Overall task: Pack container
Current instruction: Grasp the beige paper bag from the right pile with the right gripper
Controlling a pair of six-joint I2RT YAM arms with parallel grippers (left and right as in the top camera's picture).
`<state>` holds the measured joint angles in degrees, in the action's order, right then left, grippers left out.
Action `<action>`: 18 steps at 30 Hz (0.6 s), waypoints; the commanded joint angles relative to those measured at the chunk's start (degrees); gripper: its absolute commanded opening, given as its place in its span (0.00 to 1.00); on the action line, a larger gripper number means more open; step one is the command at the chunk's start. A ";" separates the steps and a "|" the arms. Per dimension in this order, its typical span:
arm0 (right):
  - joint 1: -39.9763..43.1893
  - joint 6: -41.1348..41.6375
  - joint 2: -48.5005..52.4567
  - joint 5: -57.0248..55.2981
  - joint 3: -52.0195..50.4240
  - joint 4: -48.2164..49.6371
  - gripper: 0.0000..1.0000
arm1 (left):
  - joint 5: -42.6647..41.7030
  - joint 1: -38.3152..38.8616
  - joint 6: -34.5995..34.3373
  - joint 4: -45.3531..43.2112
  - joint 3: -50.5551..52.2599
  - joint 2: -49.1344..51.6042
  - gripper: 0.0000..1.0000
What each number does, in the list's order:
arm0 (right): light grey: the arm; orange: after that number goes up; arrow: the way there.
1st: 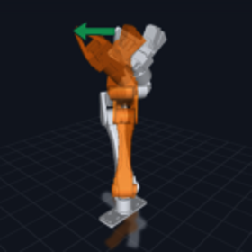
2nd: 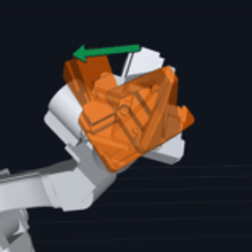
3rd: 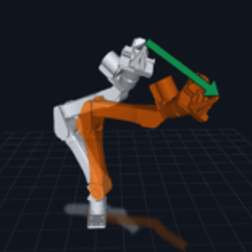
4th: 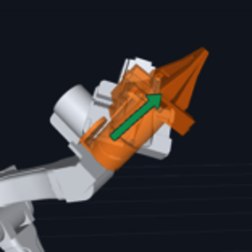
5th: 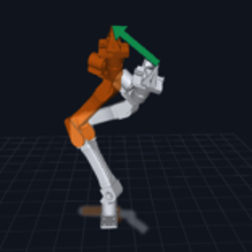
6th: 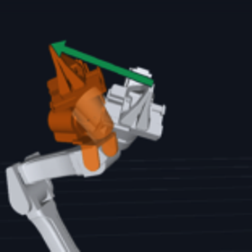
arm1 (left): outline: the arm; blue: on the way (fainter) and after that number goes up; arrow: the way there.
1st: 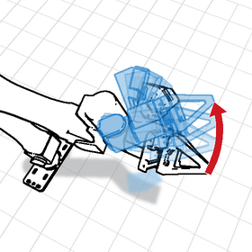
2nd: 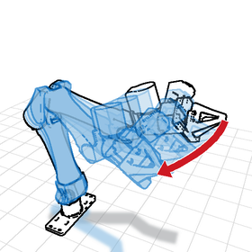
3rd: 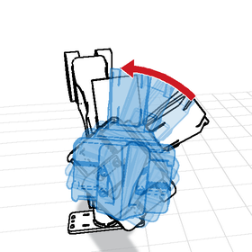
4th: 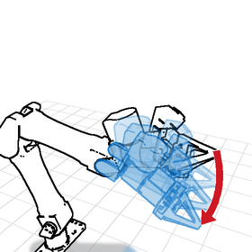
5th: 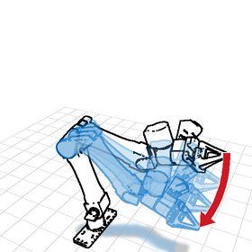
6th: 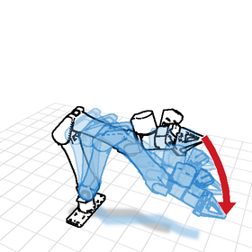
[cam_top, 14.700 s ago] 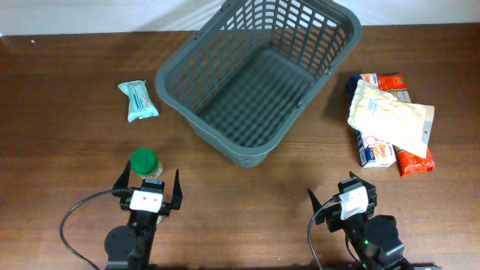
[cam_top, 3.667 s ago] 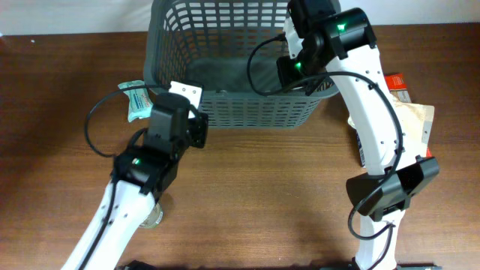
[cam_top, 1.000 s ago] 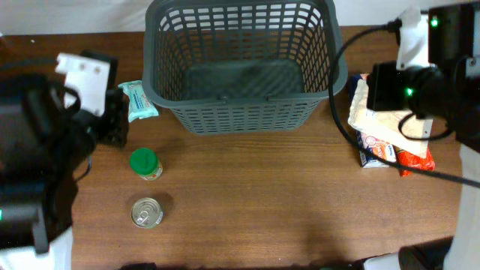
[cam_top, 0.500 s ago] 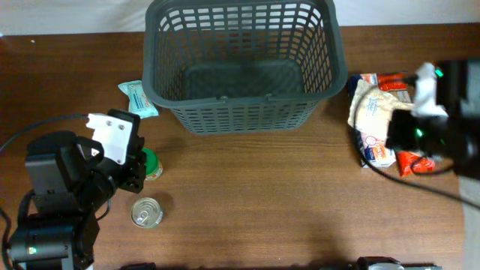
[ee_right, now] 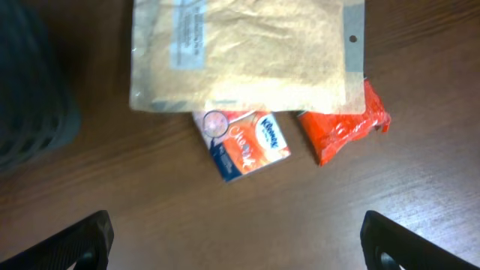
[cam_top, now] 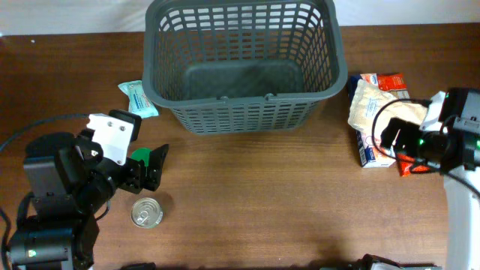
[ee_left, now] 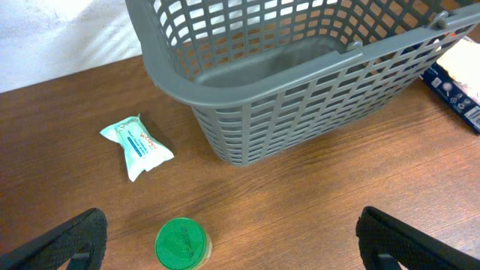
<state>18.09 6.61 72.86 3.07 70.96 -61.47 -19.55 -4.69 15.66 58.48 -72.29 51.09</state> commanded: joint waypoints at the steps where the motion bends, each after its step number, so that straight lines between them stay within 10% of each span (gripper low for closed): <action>1: 1.95 -0.74 4.68 0.17 -0.35 4.50 0.99 | -0.81 -0.35 0.68 0.52 0.11 -0.22 0.99; 18: 2.16 -6.40 23.89 2.80 -0.35 25.94 0.99 | -0.81 -0.35 0.68 0.52 0.11 -0.22 0.99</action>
<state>19.97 0.97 94.39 4.10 70.91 -37.74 -19.55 -4.69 15.66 58.98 -72.29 51.09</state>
